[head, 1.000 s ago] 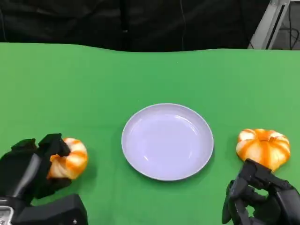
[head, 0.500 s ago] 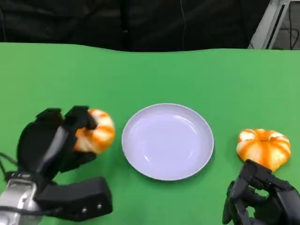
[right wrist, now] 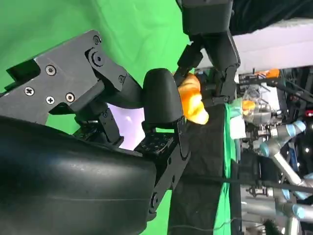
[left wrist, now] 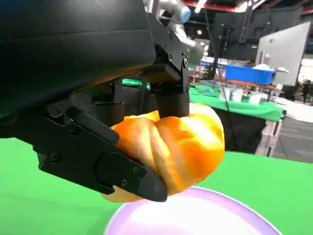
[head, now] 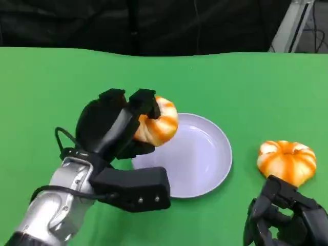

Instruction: Grasp the bread from the table and place it into the plate.

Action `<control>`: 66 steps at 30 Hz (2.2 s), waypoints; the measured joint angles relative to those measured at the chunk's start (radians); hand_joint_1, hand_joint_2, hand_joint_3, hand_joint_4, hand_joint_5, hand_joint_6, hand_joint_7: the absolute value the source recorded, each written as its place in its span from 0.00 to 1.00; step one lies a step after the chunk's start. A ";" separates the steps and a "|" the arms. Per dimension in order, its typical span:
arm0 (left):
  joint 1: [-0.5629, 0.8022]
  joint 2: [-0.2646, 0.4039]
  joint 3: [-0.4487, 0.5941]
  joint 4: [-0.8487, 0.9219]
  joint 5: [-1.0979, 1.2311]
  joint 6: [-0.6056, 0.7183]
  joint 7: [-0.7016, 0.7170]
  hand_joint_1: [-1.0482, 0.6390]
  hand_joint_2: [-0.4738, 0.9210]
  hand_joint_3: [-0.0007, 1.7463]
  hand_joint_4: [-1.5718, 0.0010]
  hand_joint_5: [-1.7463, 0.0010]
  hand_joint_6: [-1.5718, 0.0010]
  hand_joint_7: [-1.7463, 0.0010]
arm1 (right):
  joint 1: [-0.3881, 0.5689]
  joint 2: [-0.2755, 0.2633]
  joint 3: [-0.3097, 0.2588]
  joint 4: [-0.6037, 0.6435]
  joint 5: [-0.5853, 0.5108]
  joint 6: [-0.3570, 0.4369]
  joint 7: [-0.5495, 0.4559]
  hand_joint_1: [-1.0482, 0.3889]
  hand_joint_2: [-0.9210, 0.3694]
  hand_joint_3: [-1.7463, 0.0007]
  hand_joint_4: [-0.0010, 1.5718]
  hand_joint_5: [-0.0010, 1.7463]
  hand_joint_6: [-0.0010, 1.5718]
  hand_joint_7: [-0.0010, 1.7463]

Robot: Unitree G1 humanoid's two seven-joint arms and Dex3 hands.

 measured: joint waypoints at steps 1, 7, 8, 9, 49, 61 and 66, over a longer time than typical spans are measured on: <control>-0.020 -0.018 -0.014 0.052 0.001 0.000 0.006 0.60 0.92 0.14 0.53 0.00 0.63 0.00 | -0.003 0.001 0.003 0.000 0.000 -0.001 0.000 0.65 0.27 0.30 0.53 1.00 0.45 0.96; -0.101 -0.127 -0.067 0.306 -0.001 -0.024 0.099 0.60 0.95 0.14 0.51 0.00 0.62 0.00 | -0.008 0.008 0.006 0.008 -0.002 -0.002 -0.011 0.65 0.28 0.30 0.53 1.00 0.45 0.95; -0.110 -0.135 -0.070 0.336 -0.002 -0.032 0.112 0.60 0.95 0.14 0.51 0.00 0.61 0.00 | -0.008 0.010 0.009 0.009 -0.002 -0.002 -0.015 0.65 0.28 0.30 0.53 1.00 0.45 0.95; -0.117 -0.140 -0.074 0.365 -0.003 -0.039 0.124 0.61 0.95 0.14 0.51 0.00 0.61 0.00 | -0.008 0.013 0.013 0.009 -0.003 -0.002 -0.018 0.65 0.28 0.30 0.53 1.00 0.45 0.95; 0.217 -0.029 0.146 -0.285 -0.634 0.008 -0.496 0.56 1.00 0.14 0.64 0.92 0.63 0.96 | -0.011 0.019 0.016 0.018 -0.004 -0.006 -0.024 0.65 0.29 0.29 0.53 1.00 0.46 0.94; 0.530 0.001 0.396 -0.588 -1.214 0.298 -0.742 0.58 0.84 0.55 0.51 0.06 0.47 0.24 | -0.020 0.019 0.015 0.031 -0.011 -0.009 -0.023 0.64 0.29 0.28 0.53 1.00 0.45 0.94; 0.652 0.036 0.483 -0.602 -1.300 0.324 -0.806 0.58 0.85 0.54 0.49 0.00 0.52 0.10 | -0.025 0.018 0.015 0.035 -0.011 -0.010 -0.021 0.64 0.28 0.29 0.52 1.00 0.45 0.95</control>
